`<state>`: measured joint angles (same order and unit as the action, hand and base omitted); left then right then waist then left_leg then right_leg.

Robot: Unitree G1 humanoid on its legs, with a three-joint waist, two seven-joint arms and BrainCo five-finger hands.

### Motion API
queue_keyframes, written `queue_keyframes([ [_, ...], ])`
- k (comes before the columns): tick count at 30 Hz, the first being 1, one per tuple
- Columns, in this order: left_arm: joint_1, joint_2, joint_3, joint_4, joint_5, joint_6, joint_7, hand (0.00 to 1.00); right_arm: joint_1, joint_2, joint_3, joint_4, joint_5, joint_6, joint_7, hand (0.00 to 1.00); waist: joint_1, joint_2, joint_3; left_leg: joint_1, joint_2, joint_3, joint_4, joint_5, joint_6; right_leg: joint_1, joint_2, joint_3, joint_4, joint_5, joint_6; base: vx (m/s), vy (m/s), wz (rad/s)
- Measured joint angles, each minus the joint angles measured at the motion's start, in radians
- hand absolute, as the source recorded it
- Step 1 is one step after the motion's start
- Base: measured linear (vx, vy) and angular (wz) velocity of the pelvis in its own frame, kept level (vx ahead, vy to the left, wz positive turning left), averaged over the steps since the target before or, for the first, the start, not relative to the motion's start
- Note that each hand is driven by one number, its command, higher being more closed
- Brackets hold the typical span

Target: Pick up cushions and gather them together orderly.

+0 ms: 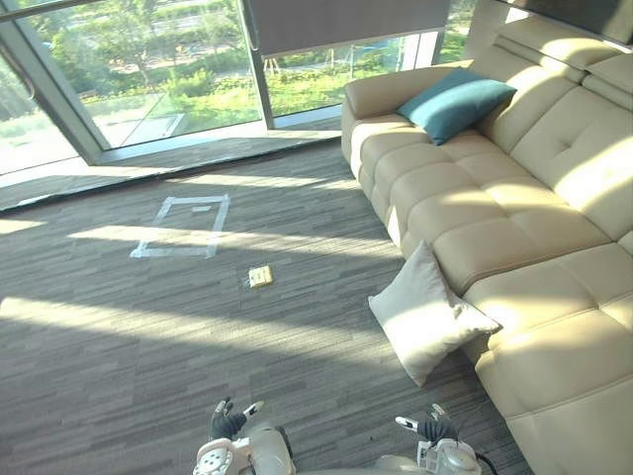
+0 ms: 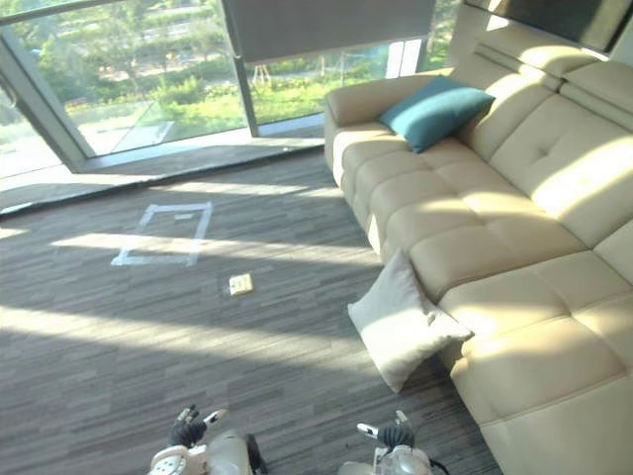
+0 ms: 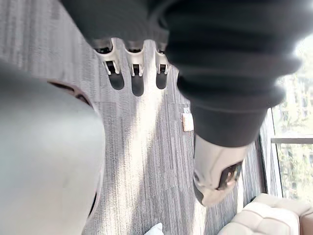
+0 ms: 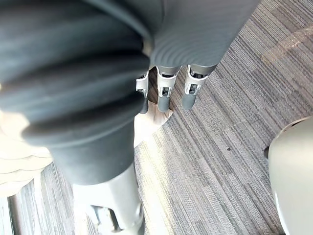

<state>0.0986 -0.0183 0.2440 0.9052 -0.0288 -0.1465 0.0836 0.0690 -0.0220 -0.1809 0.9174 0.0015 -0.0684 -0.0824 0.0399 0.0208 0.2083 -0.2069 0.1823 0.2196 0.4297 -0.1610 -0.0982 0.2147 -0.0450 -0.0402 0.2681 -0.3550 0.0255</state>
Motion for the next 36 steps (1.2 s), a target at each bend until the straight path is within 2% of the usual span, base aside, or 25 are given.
queue_keyframes([
  [1, -0.001, 0.005, 0.000, 0.002, -0.013, 0.000, -0.001, 0.00, -0.002, 0.005, -0.001, 0.003, 0.000, 0.001, -0.002, 0.00, 0.005, 0.003, -0.003, -0.002, -0.007, -0.013, 0.025, 0.040, 0.018, 0.002, -0.008, 0.030, 0.028, -0.034, 0.021, 0.55, 0.476, -0.89],
  [2, -0.008, 0.038, -0.006, 0.003, -0.013, 0.004, -0.001, 0.00, 0.021, 0.032, 0.002, -0.003, 0.000, 0.000, -0.002, 0.00, 0.008, -0.060, -0.028, 0.000, -0.047, 0.033, 0.062, -0.038, 0.037, -0.024, -0.068, 0.058, 0.092, -0.043, 0.042, 0.54, 0.469, -0.65],
  [3, -0.008, 0.045, -0.008, 0.006, -0.013, 0.004, -0.001, 0.00, 0.027, 0.035, 0.007, -0.005, 0.000, 0.000, -0.002, 0.00, 0.007, -0.072, -0.034, 0.008, -0.056, 0.052, 0.073, -0.065, 0.040, -0.056, -0.086, 0.062, 0.153, -0.035, 0.057, 0.44, 0.359, -0.45],
  [4, -0.009, 0.047, -0.008, 0.010, -0.014, 0.004, -0.001, 0.00, 0.032, 0.038, 0.007, -0.005, -0.001, 0.000, -0.001, 0.00, 0.009, -0.075, -0.035, 0.018, -0.061, 0.065, 0.075, -0.077, 0.053, -0.077, -0.097, 0.067, 0.199, -0.029, 0.068, 0.25, 0.221, -0.42],
  [6, -0.011, 0.062, -0.020, 0.026, -0.014, 0.008, 0.001, 0.00, 0.034, 0.043, 0.008, -0.013, -0.002, 0.000, 0.001, 0.00, 0.009, -0.083, -0.037, 0.098, -0.076, 0.131, 0.069, -0.126, 0.081, -0.174, -0.145, 0.077, 0.449, 0.030, 0.094, 0.38, 0.308, -0.52],
  [8, -0.009, 0.064, -0.034, 0.043, -0.018, 0.010, 0.001, 0.00, 0.032, 0.044, 0.016, -0.033, -0.002, -0.001, 0.002, 0.00, 0.010, -0.078, -0.035, 0.195, -0.078, 0.187, 0.027, -0.147, 0.082, -0.253, -0.186, 0.008, 0.611, 0.042, 0.099, 0.38, 0.257, -0.76],
  [11, -0.010, 0.064, -0.065, 0.054, -0.033, 0.010, 0.000, 0.00, 0.022, 0.054, 0.029, -0.067, -0.002, -0.014, 0.003, 0.00, 0.001, -0.063, -0.034, 0.310, -0.074, 0.250, -0.090, -0.141, 0.074, -0.367, -0.237, -0.214, 0.642, 0.025, 0.066, 0.30, 0.168, -0.67],
  [14, -0.024, 0.082, -0.108, 0.093, -0.033, 0.011, -0.002, 0.00, -0.016, 0.047, 0.030, -0.029, -0.002, -0.019, 0.003, 0.00, -0.020, -0.060, -0.033, 0.371, -0.073, 0.307, -0.170, -0.134, 0.062, -0.433, -0.236, -0.445, 0.441, 0.043, 0.013, 0.25, 0.048, -0.42],
  [15, -0.031, 0.085, -0.114, 0.110, -0.033, 0.014, -0.003, 0.00, -0.033, 0.038, 0.030, -0.007, -0.002, -0.019, 0.004, 0.00, -0.024, -0.057, -0.030, 0.392, -0.078, 0.325, -0.187, -0.131, 0.057, -0.444, -0.229, -0.540, 0.350, 0.081, -0.025, 0.34, -0.030, -0.45],
  [16, -0.030, 0.090, -0.116, 0.119, -0.033, 0.020, -0.003, 0.00, -0.040, 0.028, 0.036, 0.010, -0.002, -0.018, 0.004, 0.00, -0.026, -0.063, -0.029, 0.417, -0.101, 0.333, -0.200, -0.128, 0.051, -0.439, -0.213, -0.614, 0.230, 0.193, -0.089, 0.36, -0.046, -0.50],
  [17, -0.031, 0.092, -0.115, 0.122, -0.033, 0.022, -0.004, 0.00, -0.036, 0.023, 0.036, 0.015, -0.003, -0.018, 0.005, 0.00, -0.026, -0.069, -0.028, 0.430, -0.120, 0.335, -0.206, -0.125, 0.045, -0.434, -0.211, -0.629, 0.198, 0.208, -0.174, 0.36, -0.044, -0.71],
  [18, -0.037, 0.068, -0.114, 0.128, -0.033, 0.028, -0.005, 0.00, -0.042, -0.001, 0.029, 0.012, -0.003, -0.018, 0.006, 0.00, -0.019, -0.030, -0.020, 0.454, -0.100, 0.336, -0.213, -0.128, 0.037, -0.417, -0.190, -0.620, 0.200, 0.208, -0.174, 0.34, -0.060, -0.66],
  [19, -0.042, 0.044, -0.116, 0.126, -0.031, 0.025, -0.011, 0.00, -0.038, -0.022, 0.023, 0.008, -0.002, -0.019, 0.005, 0.00, -0.032, 0.003, -0.016, 0.451, -0.087, 0.320, -0.185, -0.111, 0.011, -0.401, -0.168, -0.611, 0.174, 0.185, -0.149, 0.33, -0.067, -0.55],
  [20, -0.048, 0.034, -0.117, 0.126, -0.030, 0.025, -0.011, 0.00, -0.037, -0.029, 0.017, 0.008, -0.002, -0.018, 0.005, 0.00, -0.039, 0.012, -0.010, 0.447, -0.080, 0.312, -0.153, -0.110, 0.010, -0.393, -0.163, -0.611, 0.173, 0.176, -0.144, 0.31, -0.101, -0.20],
  [21, -0.058, 0.033, -0.118, 0.124, -0.017, 0.025, -0.020, 0.00, -0.026, -0.031, -0.004, 0.008, -0.002, -0.016, 0.004, 0.00, -0.043, 0.019, -0.004, 0.408, -0.041, 0.291, -0.020, -0.108, 0.005, -0.366, -0.146, -0.611, 0.158, 0.160, -0.144, 0.32, -0.161, -0.15],
  [22, -0.064, 0.036, -0.110, 0.118, -0.013, 0.026, -0.026, 0.00, -0.013, -0.025, -0.006, 0.001, -0.002, -0.012, 0.001, 0.00, -0.043, 0.014, 0.004, 0.343, 0.028, 0.248, 0.201, -0.062, -0.033, -0.309, -0.119, -0.601, 0.123, 0.151, -0.143, 0.29, -0.162, -0.20],
  [23, -0.062, 0.035, -0.103, 0.106, -0.012, 0.026, -0.026, 0.00, -0.008, -0.020, -0.002, -0.004, -0.002, -0.012, 0.000, 0.00, -0.042, 0.010, 0.008, 0.309, 0.061, 0.219, 0.311, -0.064, -0.036, -0.277, -0.101, -0.595, 0.104, 0.147, -0.143, 0.21, -0.141, -0.37],
  [24, -0.057, 0.034, -0.096, 0.085, -0.012, 0.024, -0.027, 0.00, -0.007, -0.017, 0.003, -0.005, -0.002, -0.012, 0.000, 0.00, -0.039, 0.003, 0.013, 0.278, 0.088, 0.199, 0.412, -0.077, -0.039, -0.245, -0.078, -0.568, 0.085, 0.141, -0.142, 0.15, -0.075, -0.50],
  [26, -0.047, 0.024, -0.075, 0.052, -0.012, 0.021, -0.027, 0.00, -0.013, -0.016, 0.026, -0.004, -0.002, -0.012, 0.001, 0.00, -0.029, 0.000, 0.014, 0.205, 0.109, 0.157, 0.470, -0.104, -0.025, -0.192, -0.046, -0.508, 0.050, 0.131, -0.138, 0.19, -0.048, -0.95],
  [28, -0.043, 0.022, -0.066, 0.043, -0.012, 0.019, -0.027, 0.00, -0.013, -0.012, 0.026, -0.005, -0.002, -0.012, 0.001, 0.00, -0.026, -0.003, 0.014, 0.168, 0.088, 0.132, 0.358, -0.121, -0.008, -0.184, -0.037, -0.448, 0.041, 0.130, -0.124, 0.16, 0.018, -1.07],
  [30, -0.044, 0.017, -0.065, 0.029, -0.013, 0.017, -0.025, 0.00, -0.012, -0.012, 0.025, -0.006, -0.002, -0.011, -0.001, 0.00, -0.019, -0.005, 0.015, 0.129, 0.038, 0.034, 0.206, -0.130, 0.005, -0.179, -0.037, -0.381, 0.043, 0.133, -0.110, 0.17, 0.089, -1.11],
  [32, -0.047, 0.009, -0.047, 0.026, -0.013, 0.004, -0.023, 0.00, -0.011, -0.011, 0.028, -0.006, -0.002, -0.011, -0.006, 0.00, 0.003, -0.012, 0.018, 0.102, -0.045, -0.160, 0.041, -0.126, 0.001, -0.181, -0.038, -0.275, 0.046, 0.130, -0.087, 0.24, 0.240, -1.28],
  [33, -0.047, 0.007, -0.043, 0.026, -0.014, 0.003, -0.021, 0.00, -0.010, -0.012, 0.028, -0.006, -0.002, -0.011, -0.007, 0.00, 0.004, -0.013, 0.018, 0.104, -0.060, -0.203, 0.011, -0.122, 0.000, -0.185, -0.038, -0.255, 0.052, 0.130, -0.075, 0.22, 0.295, -1.19],
  [35, -0.043, -0.002, -0.035, 0.030, -0.015, 0.000, -0.019, 0.00, -0.007, -0.019, 0.038, -0.005, -0.002, -0.011, -0.008, 0.00, 0.009, 0.001, 0.000, 0.105, -0.074, -0.283, -0.058, -0.028, -0.018, -0.216, -0.021, -0.181, 0.088, 0.110, -0.037, 0.16, 0.255, -1.06],
  [36, -0.045, 0.009, -0.032, 0.033, -0.015, 0.002, -0.019, 0.00, -0.006, -0.015, 0.044, -0.002, -0.002, -0.008, -0.009, 0.00, 0.015, -0.014, -0.010, 0.119, -0.077, -0.244, -0.047, -0.036, -0.008, -0.216, -0.022, -0.132, 0.089, 0.109, -0.014, 0.22, 0.283, -1.05],
])
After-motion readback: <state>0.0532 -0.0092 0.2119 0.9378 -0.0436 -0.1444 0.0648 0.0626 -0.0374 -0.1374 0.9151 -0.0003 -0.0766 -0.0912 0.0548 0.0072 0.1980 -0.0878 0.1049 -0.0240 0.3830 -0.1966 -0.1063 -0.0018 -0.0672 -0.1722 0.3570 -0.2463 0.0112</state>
